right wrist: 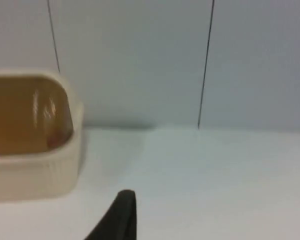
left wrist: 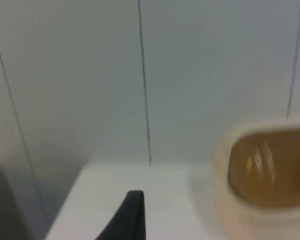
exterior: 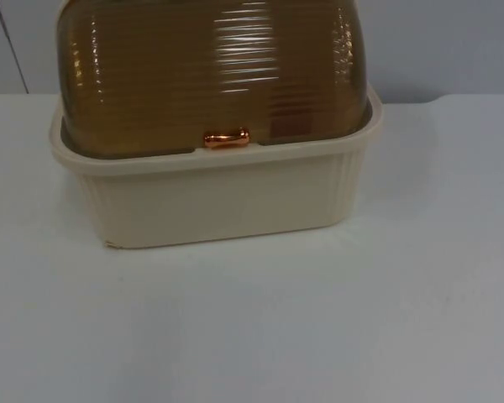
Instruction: Open the box lid with the left hand, place the block into the box with the right hand, then close the box lid with the left hand.
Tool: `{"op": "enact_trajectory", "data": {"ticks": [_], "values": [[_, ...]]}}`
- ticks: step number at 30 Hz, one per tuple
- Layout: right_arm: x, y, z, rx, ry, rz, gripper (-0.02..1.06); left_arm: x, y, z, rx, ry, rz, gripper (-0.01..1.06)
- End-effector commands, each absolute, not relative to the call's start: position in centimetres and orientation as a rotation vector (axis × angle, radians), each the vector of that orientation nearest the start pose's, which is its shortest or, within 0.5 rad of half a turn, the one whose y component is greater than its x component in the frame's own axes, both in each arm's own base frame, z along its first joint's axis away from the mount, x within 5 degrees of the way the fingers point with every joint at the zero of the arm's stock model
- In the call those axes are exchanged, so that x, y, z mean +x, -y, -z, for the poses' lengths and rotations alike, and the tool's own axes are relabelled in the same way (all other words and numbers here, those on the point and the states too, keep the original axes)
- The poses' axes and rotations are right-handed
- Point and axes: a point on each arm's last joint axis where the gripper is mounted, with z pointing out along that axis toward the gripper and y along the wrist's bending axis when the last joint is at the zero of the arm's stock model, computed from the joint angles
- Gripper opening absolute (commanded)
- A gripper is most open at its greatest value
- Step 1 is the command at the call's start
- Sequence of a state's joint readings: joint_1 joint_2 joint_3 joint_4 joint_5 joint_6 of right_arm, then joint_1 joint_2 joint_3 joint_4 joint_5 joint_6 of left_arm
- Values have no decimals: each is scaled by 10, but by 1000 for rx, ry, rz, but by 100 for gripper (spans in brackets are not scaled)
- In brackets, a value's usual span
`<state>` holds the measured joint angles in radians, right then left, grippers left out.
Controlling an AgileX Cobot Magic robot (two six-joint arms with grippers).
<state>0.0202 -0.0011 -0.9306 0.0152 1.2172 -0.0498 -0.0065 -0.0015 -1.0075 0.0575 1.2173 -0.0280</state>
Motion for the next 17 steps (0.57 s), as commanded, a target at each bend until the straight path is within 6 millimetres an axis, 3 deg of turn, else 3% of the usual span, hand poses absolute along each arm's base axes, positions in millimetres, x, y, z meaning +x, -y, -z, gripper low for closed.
{"op": "enact_trajectory", "data": {"ticks": [1,5,6,11,15,17], "values": [[-65,2,-352,-48,-1849,17,105,-78,-7,-365,-56,-1786,-45,105],[-38,1,-322,-18,-1948,-6,105,-38,-5,-330,-59,-1879,-12,105],[-38,1,-322,-18,-1948,-6,105,-38,-5,-330,-59,-1879,-12,105],[-16,1,-287,7,-2067,-22,105,-13,-5,-291,-62,-2008,-16,105],[-11,1,-285,7,-2040,-22,105,-5,-5,-274,-62,-2065,-20,105],[-10,1,-287,7,-2017,-23,105,-5,-5,-275,-62,-2062,-20,105]]}}
